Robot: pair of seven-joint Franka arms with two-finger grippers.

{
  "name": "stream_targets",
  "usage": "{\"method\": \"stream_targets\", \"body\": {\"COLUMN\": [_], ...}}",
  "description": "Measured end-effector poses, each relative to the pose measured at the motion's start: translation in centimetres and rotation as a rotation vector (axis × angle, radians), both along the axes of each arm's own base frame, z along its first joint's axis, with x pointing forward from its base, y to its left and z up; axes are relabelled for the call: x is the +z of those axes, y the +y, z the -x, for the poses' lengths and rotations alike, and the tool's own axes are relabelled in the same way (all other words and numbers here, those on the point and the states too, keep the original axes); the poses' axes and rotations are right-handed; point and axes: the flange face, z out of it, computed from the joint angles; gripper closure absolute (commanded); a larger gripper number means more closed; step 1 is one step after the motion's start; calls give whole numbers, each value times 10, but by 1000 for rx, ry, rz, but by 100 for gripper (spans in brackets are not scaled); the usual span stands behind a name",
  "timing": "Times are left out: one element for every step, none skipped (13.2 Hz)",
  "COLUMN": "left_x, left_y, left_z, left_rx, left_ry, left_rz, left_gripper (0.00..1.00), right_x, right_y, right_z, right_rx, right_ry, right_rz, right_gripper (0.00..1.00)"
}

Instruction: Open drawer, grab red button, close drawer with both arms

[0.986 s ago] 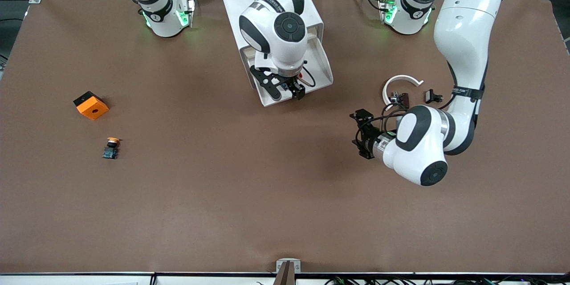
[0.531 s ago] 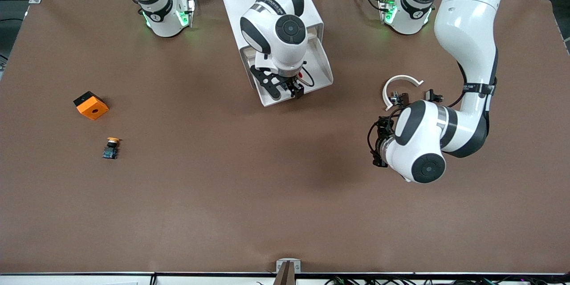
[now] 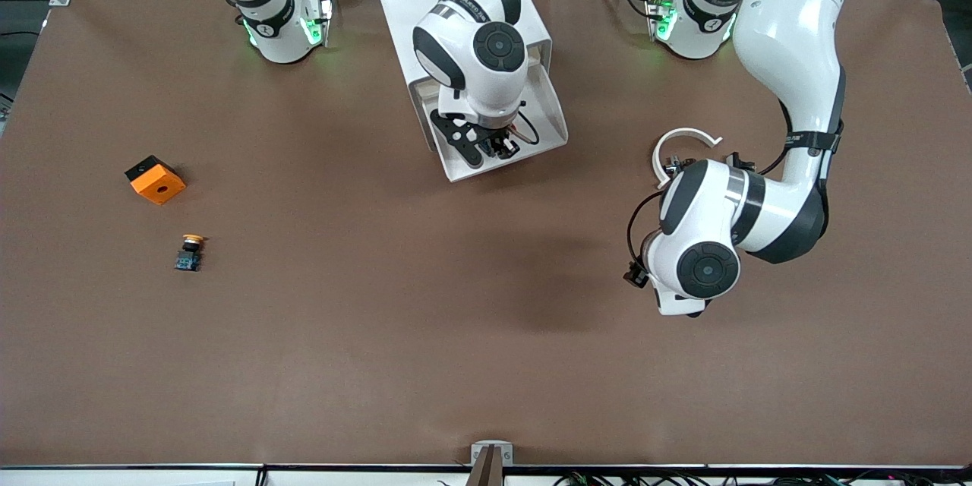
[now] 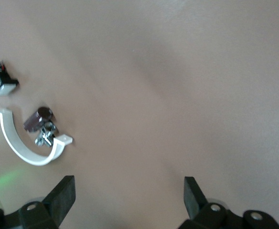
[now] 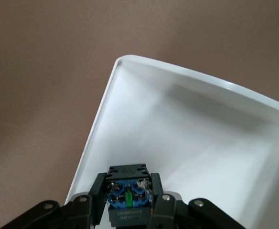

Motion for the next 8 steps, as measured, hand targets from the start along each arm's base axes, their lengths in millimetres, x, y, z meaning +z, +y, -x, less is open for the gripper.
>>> {"method": "stream_targets", "body": {"left_x": [0, -1, -3, -7, -12, -18, -22, -26], "left_y": [-4, -10, -16, -24, -32, -40, -47, -53], "left_z": [0, 2, 3, 6, 9, 12, 15, 19], "left_rx": [-47, -87, -121, -156, -196, -234, -270, -305], "left_ry": [-8, -18, -27, -39, -51, -63, -70, -69], "left_rz": [6, 11, 19, 29, 40, 47, 52, 56], "left_gripper": [0, 0, 0, 0, 0, 0, 0, 0], "right_x": [0, 1, 2, 5, 10, 17, 27, 42], "right_y": [0, 0, 0, 0, -1, -5, -12, -22], "right_z": [0, -1, -2, -4, -8, -14, -23, -33], "right_rx": [6, 7, 6, 2, -8, -21, -28, -18], "right_ry": [0, -1, -3, -6, -7, 0, 17, 48], "right_rz": [-1, -2, -4, -10, -19, -23, -18, -18], "right_gripper": [75, 75, 75, 75, 75, 74, 74, 74]}}
